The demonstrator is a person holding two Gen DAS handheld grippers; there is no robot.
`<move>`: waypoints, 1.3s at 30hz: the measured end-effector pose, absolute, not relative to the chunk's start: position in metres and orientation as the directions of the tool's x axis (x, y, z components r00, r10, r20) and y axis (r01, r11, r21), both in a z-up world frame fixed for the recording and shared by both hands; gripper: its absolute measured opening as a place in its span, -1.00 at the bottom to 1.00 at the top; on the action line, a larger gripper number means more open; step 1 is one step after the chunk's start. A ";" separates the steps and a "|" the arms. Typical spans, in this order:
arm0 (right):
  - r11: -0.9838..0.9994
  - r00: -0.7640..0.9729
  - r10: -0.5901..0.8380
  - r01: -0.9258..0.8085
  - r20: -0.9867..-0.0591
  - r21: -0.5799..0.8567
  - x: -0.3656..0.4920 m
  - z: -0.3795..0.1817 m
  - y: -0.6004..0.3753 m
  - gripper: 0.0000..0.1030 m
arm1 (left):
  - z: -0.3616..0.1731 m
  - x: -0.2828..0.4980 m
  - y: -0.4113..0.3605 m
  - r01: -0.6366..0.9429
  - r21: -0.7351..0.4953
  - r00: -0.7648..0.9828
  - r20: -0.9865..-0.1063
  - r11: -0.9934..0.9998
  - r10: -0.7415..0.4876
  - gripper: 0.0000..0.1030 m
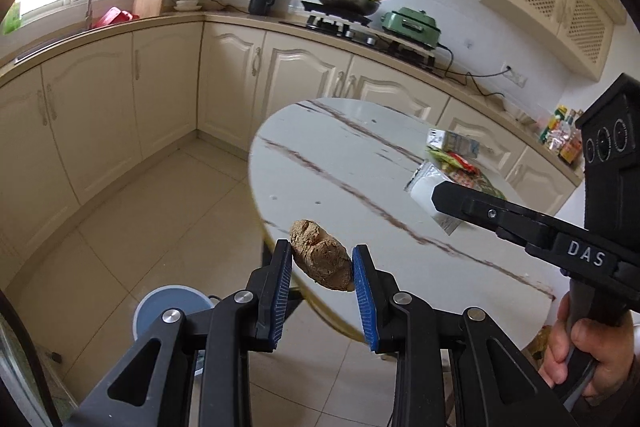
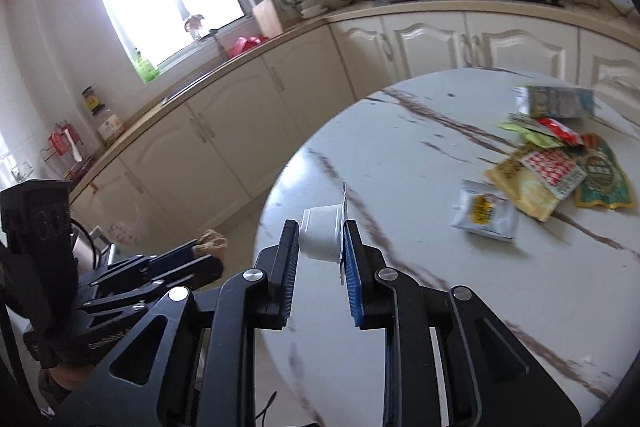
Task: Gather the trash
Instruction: 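Carry the ginger and white packet over the blue bucket and open both tools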
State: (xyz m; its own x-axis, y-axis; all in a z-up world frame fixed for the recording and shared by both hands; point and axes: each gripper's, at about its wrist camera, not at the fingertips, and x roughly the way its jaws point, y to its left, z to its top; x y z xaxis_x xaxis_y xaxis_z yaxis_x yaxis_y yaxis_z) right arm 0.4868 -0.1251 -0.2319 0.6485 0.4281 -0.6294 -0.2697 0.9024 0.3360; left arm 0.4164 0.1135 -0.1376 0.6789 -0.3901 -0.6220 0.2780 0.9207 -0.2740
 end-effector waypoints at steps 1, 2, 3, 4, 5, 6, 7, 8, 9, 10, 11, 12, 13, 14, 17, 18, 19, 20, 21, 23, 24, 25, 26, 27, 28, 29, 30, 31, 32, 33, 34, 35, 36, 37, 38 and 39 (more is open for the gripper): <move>0.891 0.633 0.453 -0.299 -0.628 0.341 0.490 -0.233 -0.109 -0.59 | -0.141 0.418 0.129 0.249 -0.268 0.685 -0.631 0.931 -0.364 -0.48; 0.877 0.614 0.480 -0.333 -0.627 0.346 0.495 -0.236 -0.089 -0.59 | -0.144 0.417 0.141 0.226 -0.263 0.689 -0.638 0.938 -0.345 -0.48; 0.867 0.595 0.498 -0.357 -0.630 0.348 0.499 -0.240 -0.072 -0.59 | -0.148 0.418 0.154 0.202 -0.259 0.691 -0.646 0.945 -0.325 -0.48; 0.853 0.572 0.520 -0.383 -0.634 0.353 0.505 -0.245 -0.052 -0.59 | -0.153 0.419 0.168 0.179 -0.253 0.690 -0.656 0.951 -0.305 -0.48; 0.840 0.549 0.538 -0.408 -0.639 0.357 0.509 -0.253 -0.033 -0.59 | -0.157 0.420 0.177 0.146 -0.247 0.688 -0.671 0.958 -0.278 -0.48; 0.829 0.525 0.552 -0.428 -0.648 0.359 0.514 -0.260 -0.015 -0.59 | -0.163 0.422 0.189 0.120 -0.244 0.684 -0.682 0.962 -0.258 -0.48; 0.818 0.499 0.564 -0.446 -0.658 0.363 0.521 -0.270 0.004 -0.59 | -0.170 0.425 0.200 0.099 -0.244 0.678 -0.693 0.965 -0.245 -0.48; 0.812 0.480 0.569 -0.457 -0.668 0.363 0.527 -0.279 0.019 -0.59 | -0.177 0.430 0.212 0.080 -0.244 0.670 -0.705 0.966 -0.233 -0.48; 0.808 0.460 0.570 -0.467 -0.681 0.360 0.534 -0.289 0.032 -0.59 | -0.187 0.434 0.224 0.058 -0.246 0.659 -0.719 0.968 -0.222 -0.48; 0.803 0.438 0.571 -0.475 -0.695 0.360 0.542 -0.302 0.048 -0.59 | -0.194 0.440 0.232 0.045 -0.246 0.649 -0.730 0.968 -0.216 -0.48; 0.803 0.423 0.566 -0.478 -0.708 0.356 0.549 -0.313 0.059 -0.59 | -0.202 0.447 0.239 0.037 -0.248 0.639 -0.739 0.968 -0.214 -0.48; 0.806 0.411 0.556 -0.478 -0.723 0.349 0.557 -0.324 0.068 -0.59 | -0.211 0.453 0.247 0.028 -0.252 0.626 -0.750 0.967 -0.213 -0.48; 0.807 0.393 0.551 -0.476 -0.737 0.350 0.567 -0.337 0.077 -0.59 | -0.221 0.463 0.254 0.014 -0.249 0.606 -0.768 0.968 -0.206 -0.48; 0.809 0.378 0.545 -0.471 -0.748 0.350 0.577 -0.350 0.085 -0.59 | -0.230 0.471 0.259 0.004 -0.244 0.593 -0.781 0.970 -0.199 -0.48; 0.819 0.344 0.522 -0.456 -0.781 0.347 0.602 -0.383 0.102 -0.59 | -0.259 0.498 0.273 -0.009 -0.260 0.548 -0.809 0.966 -0.213 -0.48; 0.823 0.332 0.510 -0.458 -0.794 0.337 0.611 -0.395 0.108 -0.59 | -0.269 0.508 0.281 -0.014 -0.264 0.536 -0.816 0.965 -0.215 -0.48; 0.825 0.322 0.503 -0.457 -0.802 0.333 0.617 -0.405 0.112 -0.58 | -0.278 0.517 0.283 -0.016 -0.259 0.519 -0.827 0.966 -0.214 -0.47; 0.828 0.319 0.498 -0.452 -0.806 0.333 0.622 -0.413 0.116 -0.54 | -0.285 0.526 0.287 -0.010 -0.261 0.504 -0.835 0.965 -0.221 -0.46; 0.834 0.320 0.487 -0.447 -0.813 0.324 0.628 -0.421 0.119 -0.43 | -0.290 0.539 0.288 -0.010 -0.264 0.489 -0.842 0.964 -0.226 -0.44; 0.846 0.316 0.466 -0.433 -0.826 0.311 0.634 -0.434 0.121 -0.14 | -0.302 0.553 0.290 -0.036 -0.238 0.467 -0.863 0.971 -0.194 -0.32; 0.849 0.318 0.464 -0.426 -0.827 0.312 0.636 -0.438 0.121 -0.12 | -0.306 0.559 0.293 -0.046 -0.226 0.456 -0.871 0.973 -0.181 -0.25; 0.851 0.317 0.461 -0.422 -0.829 0.312 0.638 -0.441 0.120 -0.12 | -0.309 0.562 0.296 -0.059 -0.215 0.450 -0.877 0.975 -0.166 -0.14; 0.856 0.319 0.453 -0.418 -0.832 0.306 0.638 -0.443 0.119 -0.10 | -0.309 0.565 0.298 -0.065 -0.213 0.455 -0.876 0.975 -0.162 -0.11; 0.859 0.328 0.447 -0.417 -0.832 0.298 0.637 -0.442 0.116 -0.03 | -0.309 0.565 0.299 -0.069 -0.218 0.459 -0.873 0.974 -0.163 -0.11; 0.860 0.335 0.443 -0.420 -0.832 0.289 0.636 -0.441 0.114 -0.02 | -0.307 0.565 0.302 -0.082 -0.223 0.464 -0.871 0.971 -0.160 -0.10; 0.866 0.347 0.429 -0.420 -0.834 0.271 0.634 -0.439 0.113 -0.01 | -0.305 0.564 0.305 -0.090 -0.223 0.472 -0.868 0.971 -0.156 -0.10; 0.872 0.365 0.418 -0.418 -0.832 0.255 0.631 -0.435 0.111 -0.01 | -0.301 0.562 0.305 -0.095 -0.222 0.480 -0.864 0.970 -0.151 -0.10; 0.874 0.374 0.415 -0.417 -0.830 0.249 0.629 -0.429 0.113 0.00 | -0.296 0.559 0.302 -0.104 -0.216 0.490 -0.861 0.971 -0.139 -0.10; 0.879 0.385 0.406 -0.414 -0.829 0.238 0.626 -0.424 0.111 0.01 | -0.290 0.543 0.303 -0.112 -0.208 0.502 -0.855 0.972 -0.126 -0.10; 0.882 0.402 0.399 -0.414 -0.824 0.225 0.622 -0.416 0.110 0.05 | -0.282 0.535 0.302 -0.115 -0.207 0.518 -0.847 0.972 -0.119 -0.10; 0.882 0.418 0.397 -0.419 -0.818 0.214 0.616 -0.407 0.112 0.07 | -0.273 0.528 0.302 -0.120 -0.205 0.536 -0.837 0.972 -0.110 -0.10; 0.885 0.442 0.390 -0.423 -0.808 0.196 0.609 -0.396 0.111 0.12 | -0.263 0.519 0.299 -0.123 -0.197 0.555 -0.826 0.973 -0.097 -0.09; 0.889 0.467 0.379 -0.423 -0.799 0.175 0.601 -0.383 0.109 0.16 | -0.252 0.512 0.297 -0.123 -0.189 0.576 -0.813 0.974 -0.085 -0.06; 0.890 0.483 0.379 -0.425 -0.789 0.167 0.595 -0.373 0.107 0.18 | -0.238 0.502 0.297 -0.125 -0.179 0.597 -0.799 0.976 -0.070 0.03; 0.887 0.504 0.389 -0.431 -0.771 0.166 0.586 -0.358 0.104 0.20 | -0.221 0.492 0.294 -0.125 -0.159 0.625 -0.779 0.979 -0.047 0.08; 0.888 0.525 0.389 -0.431 -0.757 0.158 0.579 -0.345 0.101 0.27 | -0.208 0.483 0.288 -0.122 -0.147 0.651 -0.758 0.982 -0.033 0.08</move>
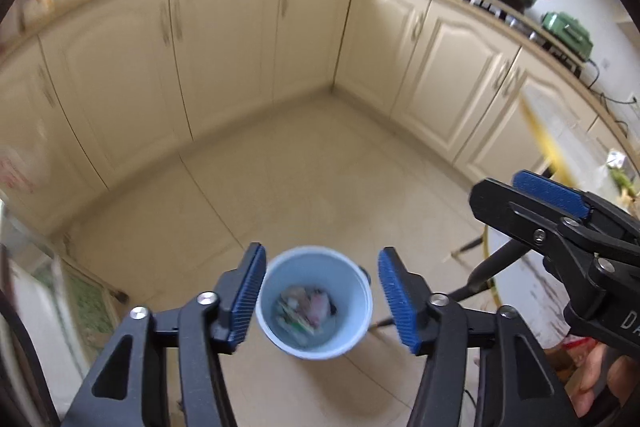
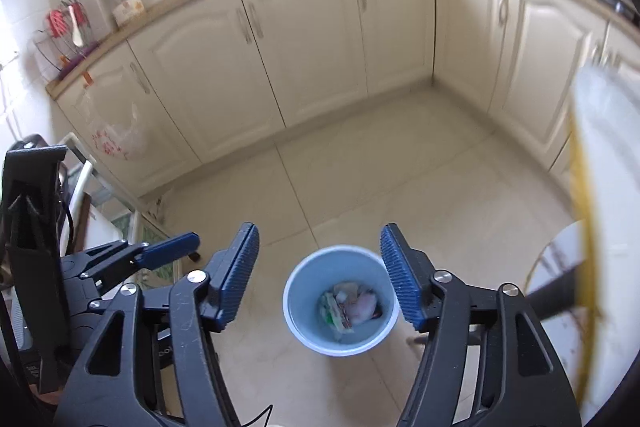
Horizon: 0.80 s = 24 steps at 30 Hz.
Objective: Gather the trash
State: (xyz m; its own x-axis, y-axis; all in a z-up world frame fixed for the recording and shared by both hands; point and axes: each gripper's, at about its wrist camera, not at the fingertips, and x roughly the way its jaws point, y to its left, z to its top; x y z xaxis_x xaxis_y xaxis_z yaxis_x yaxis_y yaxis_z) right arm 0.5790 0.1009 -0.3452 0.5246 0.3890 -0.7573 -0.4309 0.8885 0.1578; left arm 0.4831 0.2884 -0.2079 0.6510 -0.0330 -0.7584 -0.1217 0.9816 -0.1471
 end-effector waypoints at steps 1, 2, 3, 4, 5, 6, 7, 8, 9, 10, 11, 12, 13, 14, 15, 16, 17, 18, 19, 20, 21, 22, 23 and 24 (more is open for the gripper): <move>0.894 0.552 0.380 -0.425 -0.742 0.142 0.569 -0.329 0.097 0.32 | -0.190 0.472 0.284 -0.117 -0.140 0.683 -0.730 0.983 -0.023 0.09; 0.896 0.577 0.380 -0.422 -0.723 0.134 0.559 -0.314 0.091 0.41 | -0.176 0.463 0.278 -0.110 -0.139 0.703 -0.711 0.984 -0.022 0.13; 0.897 0.601 0.385 -0.423 -0.701 0.130 0.550 -0.299 0.085 0.43 | -0.164 0.454 0.270 -0.102 -0.141 0.722 -0.691 0.985 -0.025 0.16; 0.901 0.629 0.379 -0.417 -0.678 0.118 0.536 -0.281 0.077 0.45 | -0.146 0.442 0.264 -0.095 -0.143 0.750 -0.661 0.985 -0.024 0.24; 0.907 0.652 0.369 -0.407 -0.662 0.106 0.525 -0.266 0.069 0.52 | -0.133 0.432 0.255 -0.091 -0.138 0.772 -0.635 0.986 -0.017 0.32; 0.910 0.678 0.371 -0.402 -0.635 0.104 0.512 -0.249 0.059 0.58 | -0.123 0.422 0.242 -0.085 -0.131 0.791 -0.612 0.988 -0.013 0.37; 0.912 0.700 0.373 -0.396 -0.610 0.104 0.499 -0.234 0.051 0.63 | -0.111 0.410 0.234 -0.079 -0.126 0.810 -0.586 0.989 -0.010 0.49; 0.919 0.720 0.362 -0.383 -0.592 0.096 0.487 -0.221 0.042 0.77 | -0.098 0.398 0.224 -0.074 -0.122 0.827 -0.563 0.990 -0.008 0.57; 0.925 0.738 0.349 -0.371 -0.577 0.086 0.478 -0.208 0.040 0.85 | -0.091 0.385 0.219 -0.067 -0.122 0.839 -0.544 0.990 -0.010 0.61; 0.930 0.761 0.342 -0.359 -0.551 0.082 0.461 -0.194 0.027 0.85 | -0.083 0.373 0.210 -0.058 -0.122 0.852 -0.523 0.991 -0.014 0.65; 0.934 0.776 0.338 -0.348 -0.533 0.086 0.448 -0.183 0.018 0.86 | -0.074 0.361 0.200 -0.052 -0.115 0.863 -0.505 0.992 -0.013 0.65; 0.940 0.789 0.326 -0.330 -0.521 0.089 0.436 -0.172 0.009 0.92 | -0.069 0.349 0.189 -0.047 -0.108 0.872 -0.490 0.993 -0.012 0.66; 0.949 0.805 0.304 -0.304 -0.510 0.086 0.423 -0.161 0.000 0.94 | -0.065 0.334 0.181 -0.039 -0.103 0.881 -0.473 0.994 -0.014 0.70; 0.955 0.821 0.286 -0.284 -0.494 0.083 0.409 -0.151 -0.011 0.98 | -0.062 0.305 0.175 -0.028 -0.097 0.891 -0.454 0.995 -0.019 0.74; 0.960 0.835 0.274 -0.269 -0.477 0.082 0.396 -0.142 -0.022 1.00 | -0.058 0.288 0.168 -0.018 -0.094 0.903 -0.430 0.995 -0.025 0.78; 0.965 0.851 0.258 -0.249 -0.458 0.080 0.379 -0.132 -0.034 1.00 | -0.055 0.272 0.158 -0.010 -0.089 0.913 -0.408 0.996 -0.027 0.87; 0.969 0.862 0.243 -0.233 -0.444 0.077 0.367 -0.124 -0.042 1.00 | -0.051 0.257 0.149 0.000 -0.078 0.921 -0.387 0.997 -0.031 0.91; 0.972 0.873 0.232 -0.221 -0.429 0.075 0.356 -0.117 -0.051 1.00 | -0.054 0.242 0.141 0.010 -0.072 0.929 -0.368 0.997 -0.036 0.91; 0.975 0.883 0.222 -0.211 -0.413 0.072 0.342 -0.108 -0.058 1.00 | -0.049 0.230 0.132 0.022 -0.062 0.935 -0.352 0.998 -0.042 0.92; 0.978 0.893 0.208 -0.198 -0.399 0.067 0.328 -0.101 -0.065 1.00 | -0.050 0.211 0.125 0.027 -0.050 0.938 -0.343 0.998 -0.043 0.92; 0.980 0.900 0.196 -0.187 -0.388 0.062 0.317 -0.095 -0.075 1.00 | -0.053 0.194 0.120 0.031 -0.043 0.943 -0.330 0.999 -0.044 0.93; 0.983 0.909 0.181 -0.172 -0.376 0.057 0.304 -0.088 -0.083 1.00 | -0.053 0.177 0.113 0.046 -0.040 0.948 -0.314 0.998 -0.056 0.96; 0.985 0.913 0.171 -0.163 -0.369 0.055 0.295 -0.082 -0.089 1.00 | -0.053 0.159 0.107 0.053 -0.038 0.951 -0.302 0.998 -0.062 0.97; 0.987 0.919 0.163 -0.154 -0.359 0.054 0.284 -0.076 -0.096 1.00 | -0.054 0.134 0.103 0.051 -0.041 0.955 -0.291 0.998 -0.061 0.98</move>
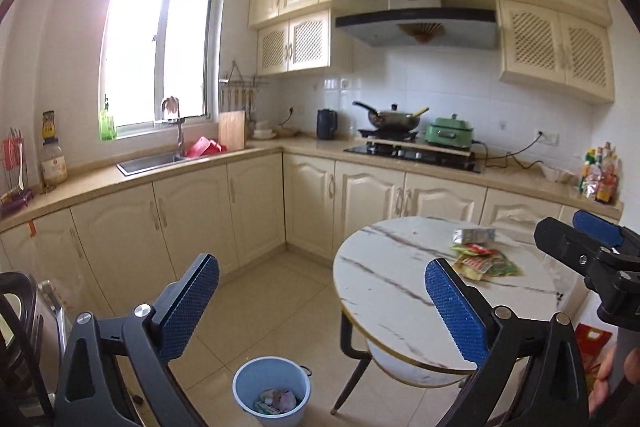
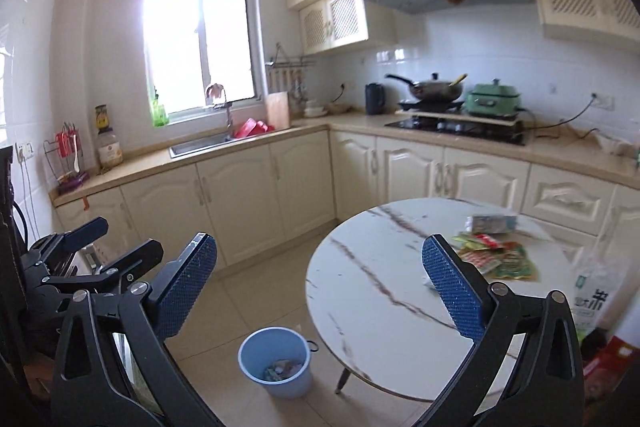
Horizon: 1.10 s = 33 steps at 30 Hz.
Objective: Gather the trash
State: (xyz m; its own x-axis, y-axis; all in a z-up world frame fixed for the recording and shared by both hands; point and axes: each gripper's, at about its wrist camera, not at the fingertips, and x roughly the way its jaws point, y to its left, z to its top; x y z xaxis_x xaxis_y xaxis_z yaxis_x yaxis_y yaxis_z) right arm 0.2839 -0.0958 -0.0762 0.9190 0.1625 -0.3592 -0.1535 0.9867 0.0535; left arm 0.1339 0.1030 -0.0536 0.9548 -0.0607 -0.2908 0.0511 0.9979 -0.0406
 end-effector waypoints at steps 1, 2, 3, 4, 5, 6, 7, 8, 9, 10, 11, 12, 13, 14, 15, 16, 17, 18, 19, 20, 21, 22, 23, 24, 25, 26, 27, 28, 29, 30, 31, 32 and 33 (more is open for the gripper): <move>0.988 0.926 0.152 -0.144 -0.347 0.049 0.274 -0.069 -0.103 1.00 | -0.050 0.120 0.098 0.047 -0.047 0.958 -0.279 0.998 -0.059 0.99; 0.990 0.931 0.140 -0.134 -0.338 0.041 0.265 -0.063 -0.108 1.00 | -0.049 0.103 0.092 0.050 -0.047 0.961 -0.271 0.998 -0.061 0.99; 0.992 0.936 0.125 -0.122 -0.328 0.032 0.256 -0.057 -0.111 1.00 | -0.049 0.092 0.086 0.052 -0.047 0.962 -0.265 0.998 -0.063 0.99; 0.994 0.942 0.110 -0.108 -0.317 0.023 0.245 -0.052 -0.114 1.00 | -0.047 0.078 0.079 0.053 -0.044 0.965 -0.256 0.998 -0.062 0.99; 0.995 0.946 0.101 -0.100 -0.309 0.018 0.238 -0.047 -0.117 1.00 | -0.045 0.063 0.073 0.053 -0.037 0.968 -0.243 0.998 -0.060 0.99; 0.996 0.949 0.092 -0.092 -0.302 0.013 0.231 -0.043 -0.120 1.00 | -0.045 0.049 0.069 0.052 -0.036 0.972 -0.229 0.998 -0.059 0.99; 0.996 0.953 0.083 -0.084 -0.291 0.008 0.224 -0.039 -0.122 1.00 | -0.044 0.035 0.065 0.054 -0.038 0.975 -0.215 0.998 -0.061 0.99; 0.997 0.957 0.071 -0.074 -0.280 0.001 0.216 -0.034 -0.124 1.00 | -0.043 0.022 0.061 0.061 -0.036 0.977 -0.204 0.997 -0.067 0.99; 0.998 0.960 0.063 -0.066 -0.273 -0.003 0.214 -0.032 -0.125 1.00 | -0.042 0.011 0.058 0.068 -0.036 0.979 -0.192 0.997 -0.073 0.99; 0.998 0.963 0.052 -0.056 -0.265 -0.008 0.209 -0.029 -0.127 1.00 | -0.041 0.002 0.056 0.070 -0.034 0.980 -0.182 0.997 -0.075 0.99; 0.999 0.965 0.049 -0.053 -0.258 -0.008 0.205 -0.026 -0.128 1.00 | -0.041 -0.007 0.053 0.068 -0.027 0.982 -0.174 0.997 -0.072 0.99; 0.999 0.967 0.048 -0.052 -0.249 -0.007 0.202 -0.024 -0.130 1.00 | -0.042 -0.016 0.051 0.069 -0.023 0.985 -0.159 0.997 -0.072 0.99; 0.999 0.969 0.041 -0.044 -0.242 -0.006 0.200 -0.022 -0.131 1.00 | -0.042 -0.026 0.050 0.073 -0.022 0.986 -0.147 0.997 -0.075 0.99; 0.999 0.971 0.035 -0.037 -0.239 -0.006 0.198 -0.020 -0.132 1.00 | -0.046 -0.028 0.050 0.078 -0.022 0.987 -0.143 0.997 -0.080 0.99; 0.999 0.972 0.033 -0.035 -0.234 -0.005 0.197 -0.019 -0.133 1.00 | -0.047 -0.031 0.051 0.080 -0.025 0.987 -0.137 0.996 -0.083 0.99; 0.999 0.972 0.034 -0.036 -0.230 -0.003 0.195 -0.018 -0.134 1.00 | -0.048 -0.035 0.051 0.081 -0.028 0.988 -0.131 0.996 -0.084 0.99; 0.999 0.973 0.034 -0.036 -0.229 -0.002 0.194 -0.017 -0.134 1.00 | -0.050 -0.039 0.052 0.080 -0.027 0.988 -0.128 0.996 -0.083 0.99; 0.999 0.974 0.034 -0.035 -0.226 0.000 0.194 -0.017 -0.135 1.00 | -0.053 -0.036 0.053 0.079 -0.026 0.989 -0.126 0.996 -0.082 0.99; 0.999 0.974 0.032 -0.033 -0.222 0.000 0.193 -0.016 -0.135 1.00 | -0.054 -0.041 0.053 0.077 -0.026 0.989 -0.123 0.997 -0.079 0.99; 0.999 0.975 0.032 -0.032 -0.220 0.000 0.193 -0.016 -0.135 1.00 | -0.058 -0.039 0.054 0.075 -0.024 0.989 -0.125 0.997 -0.077 0.99; 0.999 0.975 0.032 -0.033 -0.220 0.000 0.192 -0.015 -0.135 1.00 | -0.060 -0.043 0.054 0.073 -0.024 0.990 -0.123 0.997 -0.075 0.99; 0.999 0.975 0.032 -0.032 -0.219 0.001 0.192 -0.017 -0.136 1.00 | -0.061 -0.043 0.055 0.071 -0.026 0.990 -0.124 0.997 -0.074 0.99; 1.000 0.975 0.031 -0.031 -0.219 0.002 0.191 -0.017 -0.136 1.00 | -0.061 -0.037 0.055 0.069 -0.025 0.989 -0.128 0.997 -0.072 0.99; 0.999 0.975 0.032 -0.032 -0.220 0.002 0.192 -0.018 -0.136 1.00 | -0.060 -0.029 0.055 0.068 -0.024 0.989 -0.131 0.997 -0.070 0.99; 0.999 0.975 0.032 -0.032 -0.221 0.003 0.192 -0.019 -0.136 1.00 | -0.062 -0.032 0.055 0.066 -0.024 0.989 -0.132 0.998 -0.068 0.99; 1.000 0.974 0.030 -0.031 -0.223 0.003 0.192 -0.019 -0.136 1.00 | -0.060 -0.026 0.055 0.066 -0.023 0.988 -0.136 0.998 -0.068 0.99; 1.000 0.974 0.030 -0.030 -0.224 0.003 0.192 -0.019 -0.136 1.00 | -0.059 -0.022 0.054 0.066 -0.024 0.988 -0.138 0.998 -0.068 0.99; 1.000 0.974 0.030 -0.030 -0.225 0.003 0.192 -0.020 -0.137 1.00 | -0.059 -0.021 0.055 0.066 -0.027 0.988 -0.138 0.997 -0.069 0.99; 1.000 0.974 0.029 -0.029 -0.224 0.003 0.192 -0.020 -0.137 1.00 | -0.059 -0.020 0.055 0.068 -0.028 0.987 -0.141 0.997 -0.071 0.99; 1.000 0.974 0.028 -0.028 -0.225 0.003 0.193 -0.020 -0.136 1.00 | -0.059 -0.017 0.055 0.070 -0.028 0.987 -0.143 0.997 -0.074 0.99; 1.000 0.974 0.029 -0.029 -0.226 0.003 0.193 -0.021 -0.137 1.00 | -0.057 -0.014 0.055 0.070 -0.028 0.987 -0.145 0.997 -0.073 0.99; 1.000 0.974 0.028 -0.028 -0.225 0.003 0.193 -0.021 -0.137 1.00 | -0.054 -0.009 0.055 0.068 -0.026 0.986 -0.148 0.997 -0.071 0.99; 1.000 0.974 0.028 -0.028 -0.226 0.003 0.194 -0.021 -0.137 1.00 | -0.052 -0.007 0.056 0.067 -0.026 0.986 -0.149 0.997 -0.070 0.99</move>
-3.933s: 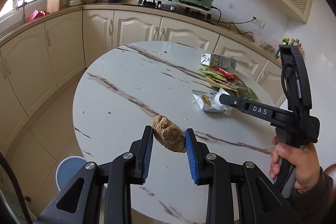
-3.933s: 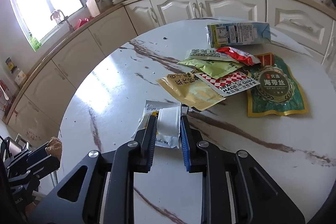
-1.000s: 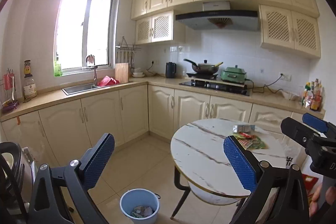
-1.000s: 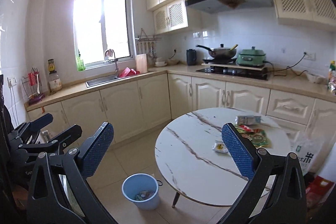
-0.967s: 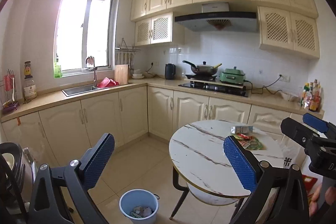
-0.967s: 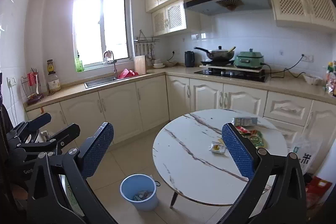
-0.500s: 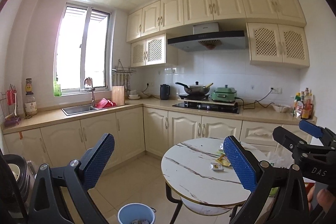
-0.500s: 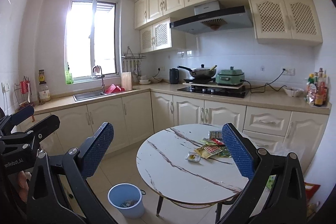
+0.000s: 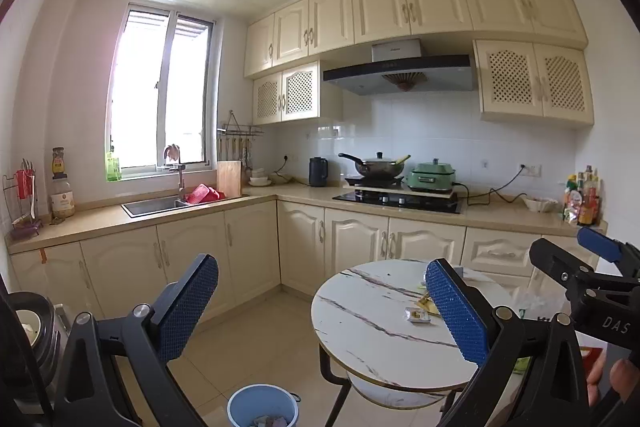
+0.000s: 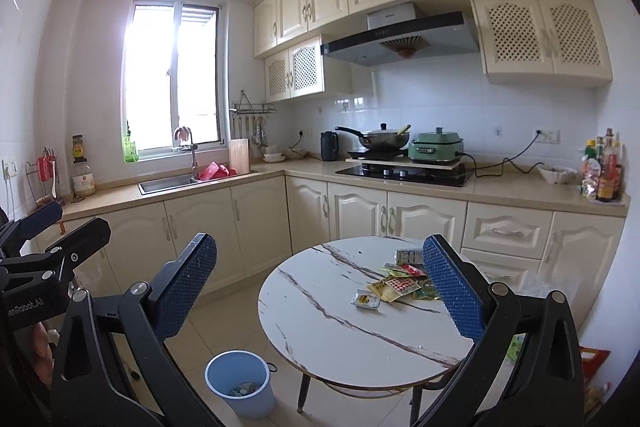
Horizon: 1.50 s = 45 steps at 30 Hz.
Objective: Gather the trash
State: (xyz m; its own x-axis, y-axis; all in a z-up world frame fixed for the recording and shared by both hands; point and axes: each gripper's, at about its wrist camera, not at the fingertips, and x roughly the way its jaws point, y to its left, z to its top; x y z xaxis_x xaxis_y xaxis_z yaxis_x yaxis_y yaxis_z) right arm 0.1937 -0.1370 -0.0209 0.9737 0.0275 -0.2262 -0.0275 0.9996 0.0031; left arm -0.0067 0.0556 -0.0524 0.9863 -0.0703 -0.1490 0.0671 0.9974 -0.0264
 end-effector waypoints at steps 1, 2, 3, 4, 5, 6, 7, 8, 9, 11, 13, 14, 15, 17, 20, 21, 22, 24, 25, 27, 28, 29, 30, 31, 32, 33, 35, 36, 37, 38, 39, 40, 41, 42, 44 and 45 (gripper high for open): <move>1.000 0.973 0.027 -0.028 -0.227 0.002 0.194 -0.021 -0.137 1.00 | -0.051 -0.003 0.056 0.068 -0.027 0.986 -0.152 0.997 -0.072 0.99; 1.000 0.973 0.027 -0.027 -0.228 0.002 0.195 -0.022 -0.138 1.00 | -0.050 -0.001 0.055 0.069 -0.027 0.985 -0.156 0.997 -0.073 0.99; 1.000 0.973 0.025 -0.026 -0.230 0.002 0.195 -0.024 -0.139 1.00 | -0.046 0.005 0.054 0.070 -0.027 0.985 -0.158 0.997 -0.073 0.99; 1.000 0.972 0.024 -0.024 -0.233 0.003 0.196 -0.025 -0.140 1.00 | -0.047 0.006 0.053 0.070 -0.026 0.984 -0.161 0.997 -0.073 0.99; 1.000 0.972 0.023 -0.023 -0.235 0.004 0.198 -0.026 -0.141 1.00 | -0.047 0.009 0.053 0.070 -0.025 0.983 -0.166 0.997 -0.073 0.99; 1.000 0.971 0.021 -0.021 -0.239 0.004 0.199 -0.028 -0.143 1.00 | -0.047 0.013 0.053 0.072 -0.026 0.982 -0.171 0.997 -0.075 0.99; 1.000 0.969 0.013 -0.013 -0.246 0.004 0.202 -0.030 -0.146 1.00 | -0.048 0.018 0.052 0.075 -0.027 0.980 -0.182 0.997 -0.079 0.99; 1.000 0.968 0.007 -0.006 -0.250 0.006 0.204 -0.032 -0.148 1.00 | -0.049 0.025 0.052 0.076 -0.030 0.978 -0.195 0.997 -0.080 0.99; 1.000 0.966 0.001 0.002 -0.258 0.009 0.207 -0.036 -0.152 1.00 | -0.050 0.032 0.052 0.077 -0.035 0.975 -0.208 0.996 -0.082 0.99; 1.000 0.960 -0.017 0.022 -0.278 0.016 0.214 -0.043 -0.161 1.00 | -0.053 0.051 0.049 0.076 -0.039 0.967 -0.241 0.996 -0.083 0.99; 0.999 0.951 -0.037 0.046 -0.306 0.021 0.224 -0.054 -0.173 1.00 | -0.056 0.073 0.044 0.080 -0.043 0.957 -0.276 0.996 -0.089 0.99; 0.998 0.946 -0.048 0.059 -0.322 0.024 0.229 -0.059 -0.178 1.00 | -0.059 0.086 0.042 0.082 -0.047 0.949 -0.301 0.996 -0.093 0.98; 0.997 0.939 -0.059 0.072 -0.340 0.028 0.237 -0.067 -0.186 1.00 | -0.060 0.099 0.038 0.087 -0.052 0.942 -0.319 0.995 -0.099 0.99; 0.994 0.922 -0.081 0.100 -0.378 0.033 0.249 -0.081 -0.204 1.00 | -0.066 0.128 0.028 0.112 -0.064 0.923 -0.363 0.992 -0.128 0.99; 0.989 0.896 -0.110 0.142 -0.430 0.044 0.269 -0.104 -0.230 1.00 | -0.073 0.177 0.008 0.150 -0.080 0.886 -0.432 0.985 -0.170 0.98; 0.987 0.885 -0.118 0.155 -0.450 0.046 0.275 -0.112 -0.239 1.00 | -0.076 0.194 0.000 0.161 -0.081 0.871 -0.456 0.984 -0.180 0.99; 0.985 0.875 -0.124 0.166 -0.467 0.050 0.282 -0.120 -0.249 1.00 | -0.079 0.211 -0.009 0.176 -0.080 0.856 -0.480 0.981 -0.193 0.99; 0.980 0.855 -0.136 0.189 -0.501 0.056 0.295 -0.135 -0.268 1.00 | -0.081 0.246 -0.025 0.204 -0.083 0.827 -0.518 0.975 -0.217 0.99; 0.978 0.844 -0.141 0.200 -0.518 0.058 0.302 -0.142 -0.279 1.00 | -0.083 0.264 -0.034 0.218 -0.083 0.810 -0.540 0.972 -0.228 0.99; 0.975 0.828 -0.142 0.211 -0.542 0.066 0.314 -0.154 -0.295 1.00 | -0.086 0.297 -0.048 0.249 -0.086 0.783 -0.568 0.965 -0.253 0.99; 0.973 0.815 -0.144 0.219 -0.561 0.068 0.322 -0.162 -0.305 1.00 | -0.090 0.317 -0.057 0.263 -0.083 0.763 -0.592 0.961 -0.260 0.98; 0.972 0.805 -0.146 0.226 -0.575 0.070 0.329 -0.168 -0.314 1.00 | -0.093 0.333 -0.065 0.277 -0.079 0.749 -0.607 0.958 -0.266 0.98; 0.971 0.797 -0.144 0.229 -0.587 0.073 0.336 -0.173 -0.322 1.00 | -0.097 0.347 -0.071 0.286 -0.073 0.737 -0.620 0.955 -0.269 0.98; 0.970 0.787 -0.142 0.232 -0.600 0.075 0.343 -0.177 -0.328 1.00 | -0.100 0.365 -0.079 0.297 -0.065 0.721 -0.638 0.953 -0.268 0.99; 0.969 0.777 -0.142 0.236 -0.613 0.075 0.350 -0.182 -0.336 1.00 | -0.105 0.382 -0.086 0.309 -0.058 0.705 -0.656 0.949 -0.270 0.99; 0.968 0.770 -0.141 0.238 -0.623 0.076 0.358 -0.187 -0.343 1.00 | -0.112 0.398 -0.092 0.318 -0.058 0.688 -0.672 0.946 -0.273 0.99; 0.967 0.749 -0.142 0.245 -0.647 0.071 0.373 -0.197 -0.355 1.00 | -0.120 0.433 -0.106 0.336 -0.051 0.653 -0.707 0.940 -0.271 0.98; 0.967 0.743 -0.139 0.245 -0.655 0.072 0.379 -0.202 -0.361 1.00 | -0.126 0.448 -0.113 0.344 -0.046 0.642 -0.717 0.938 -0.271 0.98; 0.966 0.735 -0.135 0.246 -0.664 0.076 0.386 -0.206 -0.367 1.00 | -0.129 0.465 -0.119 0.348 -0.038 0.630 -0.731 0.937 -0.264 0.98; 0.966 0.726 -0.132 0.248 -0.675 0.078 0.394 -0.210 -0.372 1.00 | -0.133 0.480 -0.126 0.352 -0.034 0.622 -0.739 0.936 -0.260 0.98; 0.966 0.720 -0.127 0.246 -0.682 0.080 0.401 -0.214 -0.377 1.00 | -0.136 0.494 -0.132 0.359 -0.034 0.614 -0.744 0.933 -0.263 0.98; 0.967 0.712 -0.119 0.242 -0.692 0.084 0.408 -0.218 -0.380 1.00 | -0.140 0.508 -0.137 0.365 -0.032 0.604 -0.753 0.930 -0.263 0.98; 0.967 0.704 -0.111 0.241 -0.702 0.089 0.416 -0.222 -0.385 1.00 | -0.143 0.522 -0.141 0.367 -0.028 0.598 -0.759 0.930 -0.258 0.98; 0.967 0.700 -0.104 0.237 -0.706 0.092 0.422 -0.225 -0.388 1.00 | -0.145 0.536 -0.145 0.369 -0.023 0.594 -0.763 0.929 -0.255 0.98; 0.968 0.689 -0.097 0.233 -0.718 0.093 0.435 -0.231 -0.392 1.00 | -0.153 0.561 -0.151 0.364 -0.020 0.581 -0.777 0.931 -0.244 0.94; 0.969 0.685 -0.093 0.229 -0.722 0.093 0.442 -0.234 -0.395 1.00 | -0.160 0.568 -0.155 0.368 -0.019 0.576 -0.780 0.930 -0.243 0.93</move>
